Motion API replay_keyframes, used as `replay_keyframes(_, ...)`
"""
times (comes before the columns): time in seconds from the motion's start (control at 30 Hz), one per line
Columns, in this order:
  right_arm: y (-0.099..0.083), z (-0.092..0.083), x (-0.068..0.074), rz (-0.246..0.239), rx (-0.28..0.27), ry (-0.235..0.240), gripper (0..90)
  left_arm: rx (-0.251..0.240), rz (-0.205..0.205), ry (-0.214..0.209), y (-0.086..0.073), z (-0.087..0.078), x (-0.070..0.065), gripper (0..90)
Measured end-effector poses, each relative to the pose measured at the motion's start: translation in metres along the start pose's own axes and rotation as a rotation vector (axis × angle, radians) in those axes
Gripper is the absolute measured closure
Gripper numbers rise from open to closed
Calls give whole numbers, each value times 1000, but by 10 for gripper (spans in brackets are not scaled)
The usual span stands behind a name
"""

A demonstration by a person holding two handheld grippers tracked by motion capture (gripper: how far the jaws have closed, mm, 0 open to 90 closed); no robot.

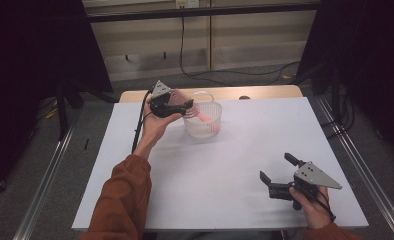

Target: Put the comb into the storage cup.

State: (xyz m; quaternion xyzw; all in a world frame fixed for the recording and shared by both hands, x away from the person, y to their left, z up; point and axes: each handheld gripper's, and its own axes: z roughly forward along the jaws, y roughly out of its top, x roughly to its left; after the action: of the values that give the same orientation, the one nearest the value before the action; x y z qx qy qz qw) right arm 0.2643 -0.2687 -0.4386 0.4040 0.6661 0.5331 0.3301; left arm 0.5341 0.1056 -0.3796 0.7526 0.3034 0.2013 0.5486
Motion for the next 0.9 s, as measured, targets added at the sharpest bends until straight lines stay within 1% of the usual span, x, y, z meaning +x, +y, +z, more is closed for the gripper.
replay_keyframes(0.1,0,0,0,0,1,1,0,2,7,-10,0,0,-1,213)
replay_keyframes(0.13,0,0,0,0,1,1,0,2,4,-8,0,0,-1,213)
replay_keyframes(0.17,0,0,0,-1,1,0,0,0,1,2,1,0,-2,175)
replay_keyframes(0.27,0,0,0,-1,-2,-2,0,-6,-7,7,2,0,-3,111)
replay_keyframes(0.3,0,0,0,-1,-2,-2,0,-9,-6,14,2,-1,-3,111)
replay_keyframes(0.33,0,0,0,0,-2,-2,0,-14,-13,13,3,-1,-3,91)
replay_keyframes(0.4,0,-1,0,1,-2,-2,0,-22,-9,18,4,-2,-3,74)
replay_keyframes(0.43,0,-1,0,1,-2,-3,0,-26,-17,17,4,-2,-3,51)
replay_keyframes(0.6,0,-1,-1,-2,-3,-4,0,-36,-12,14,4,-4,-1,37)
replay_keyframes(0.63,0,-1,-1,0,-3,-3,0,-42,-13,4,4,-4,-1,32)
replay_keyframes(0.8,0,-1,0,2,-2,-2,0,-37,-12,13,5,-4,-2,28)
replay_keyframes(0.83,0,-1,0,-1,-2,-3,0,-38,-7,15,5,-5,-2,29)
replay_keyframes(0.9,0,-1,-1,-2,-4,-4,0,-47,-19,12,5,-5,-1,28)
